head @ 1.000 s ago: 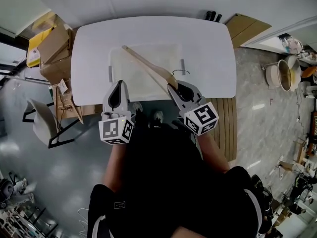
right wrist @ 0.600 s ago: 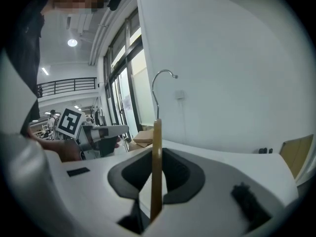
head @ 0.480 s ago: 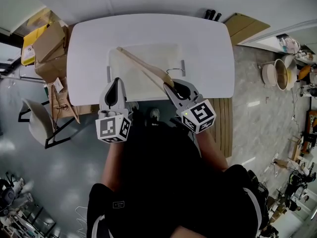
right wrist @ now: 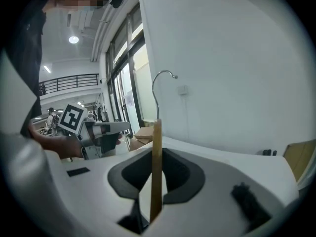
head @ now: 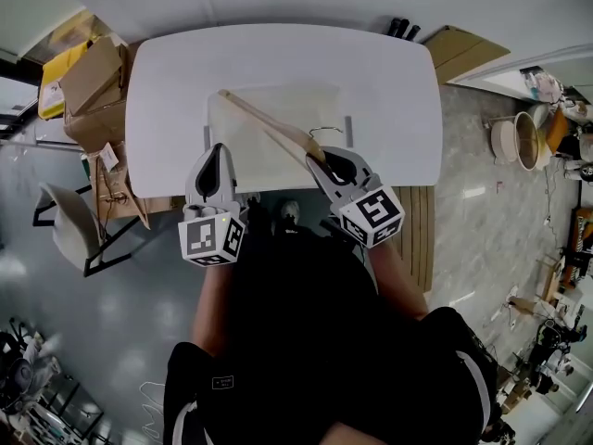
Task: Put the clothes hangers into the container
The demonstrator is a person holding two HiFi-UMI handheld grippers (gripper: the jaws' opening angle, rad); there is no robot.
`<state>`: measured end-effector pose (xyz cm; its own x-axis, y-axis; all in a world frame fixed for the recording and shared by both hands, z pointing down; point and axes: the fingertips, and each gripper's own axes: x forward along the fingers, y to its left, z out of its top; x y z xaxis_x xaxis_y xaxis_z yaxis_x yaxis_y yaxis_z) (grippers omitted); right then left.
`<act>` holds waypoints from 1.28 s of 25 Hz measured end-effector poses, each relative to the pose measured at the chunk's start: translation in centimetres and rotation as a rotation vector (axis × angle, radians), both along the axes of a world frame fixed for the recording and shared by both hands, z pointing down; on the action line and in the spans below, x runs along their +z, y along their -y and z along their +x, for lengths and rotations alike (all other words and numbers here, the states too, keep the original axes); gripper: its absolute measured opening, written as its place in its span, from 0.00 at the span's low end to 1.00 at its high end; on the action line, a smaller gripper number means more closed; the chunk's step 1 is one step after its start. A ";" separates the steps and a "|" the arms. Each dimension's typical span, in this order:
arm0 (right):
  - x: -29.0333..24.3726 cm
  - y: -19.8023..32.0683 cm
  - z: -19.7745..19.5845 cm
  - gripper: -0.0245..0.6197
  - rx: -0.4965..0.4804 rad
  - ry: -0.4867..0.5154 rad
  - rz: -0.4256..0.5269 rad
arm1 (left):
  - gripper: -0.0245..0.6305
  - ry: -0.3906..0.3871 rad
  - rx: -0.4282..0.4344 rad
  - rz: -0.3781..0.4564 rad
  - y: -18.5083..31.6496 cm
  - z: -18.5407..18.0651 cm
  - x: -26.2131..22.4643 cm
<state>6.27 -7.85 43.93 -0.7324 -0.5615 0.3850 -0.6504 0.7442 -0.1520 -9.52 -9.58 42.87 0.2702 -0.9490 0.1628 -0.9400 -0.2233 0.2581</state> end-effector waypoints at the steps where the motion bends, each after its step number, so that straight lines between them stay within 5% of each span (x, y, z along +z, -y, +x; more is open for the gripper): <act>1: 0.1 0.0 -0.1 0.14 -0.003 -0.005 0.000 | 0.04 -0.001 0.002 -0.002 0.1 0.0 0.1; 32: 3.6 1.7 -2.5 0.14 -0.087 -0.116 -0.068 | 0.04 -0.022 0.026 -0.043 2.8 -1.6 1.5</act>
